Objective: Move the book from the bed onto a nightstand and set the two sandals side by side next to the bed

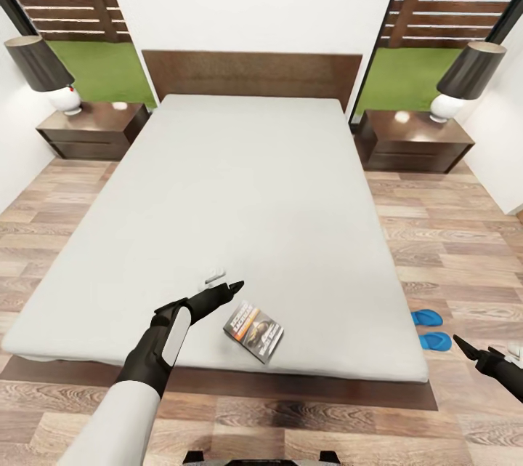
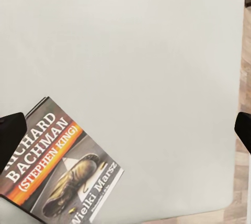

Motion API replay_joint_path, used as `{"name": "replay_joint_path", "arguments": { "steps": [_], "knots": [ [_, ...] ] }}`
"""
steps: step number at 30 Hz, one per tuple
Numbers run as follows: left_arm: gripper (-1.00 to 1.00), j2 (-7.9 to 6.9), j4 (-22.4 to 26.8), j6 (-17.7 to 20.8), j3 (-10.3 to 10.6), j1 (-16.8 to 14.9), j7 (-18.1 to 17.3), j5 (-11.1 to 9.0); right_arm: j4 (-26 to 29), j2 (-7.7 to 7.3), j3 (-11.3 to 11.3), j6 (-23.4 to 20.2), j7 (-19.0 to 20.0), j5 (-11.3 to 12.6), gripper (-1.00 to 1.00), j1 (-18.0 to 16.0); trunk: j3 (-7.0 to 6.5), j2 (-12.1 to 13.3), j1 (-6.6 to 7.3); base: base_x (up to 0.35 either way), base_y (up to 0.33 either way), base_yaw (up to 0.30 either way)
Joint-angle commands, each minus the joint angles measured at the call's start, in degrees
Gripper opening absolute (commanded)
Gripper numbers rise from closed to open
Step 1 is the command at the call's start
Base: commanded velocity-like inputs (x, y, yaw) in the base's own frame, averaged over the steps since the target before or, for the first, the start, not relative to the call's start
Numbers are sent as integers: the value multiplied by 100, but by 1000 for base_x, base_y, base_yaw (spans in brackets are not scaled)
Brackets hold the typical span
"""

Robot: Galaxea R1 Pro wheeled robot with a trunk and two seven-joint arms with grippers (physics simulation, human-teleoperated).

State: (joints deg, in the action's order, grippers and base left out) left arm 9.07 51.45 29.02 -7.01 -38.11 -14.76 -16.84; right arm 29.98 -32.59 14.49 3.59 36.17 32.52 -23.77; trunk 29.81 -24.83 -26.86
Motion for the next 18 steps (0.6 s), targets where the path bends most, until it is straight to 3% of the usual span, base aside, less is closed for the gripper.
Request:
{"name": "replay_joint_path", "arguments": {
  "steps": [1, 18],
  "knots": [
    [100, 8, 5, 52, -28, -4, -18, -30, -10, -2, 1, 2, 31, 35, 100, -5, 17, -9, -2, 0, 0, 0],
    [100, 15, 5, 54, -19, -4, -18, -30, -19, -2, 1, 2, 31, 35, 100, -5, 169, -9, -2, 0, 0, 0]
  ]
}}
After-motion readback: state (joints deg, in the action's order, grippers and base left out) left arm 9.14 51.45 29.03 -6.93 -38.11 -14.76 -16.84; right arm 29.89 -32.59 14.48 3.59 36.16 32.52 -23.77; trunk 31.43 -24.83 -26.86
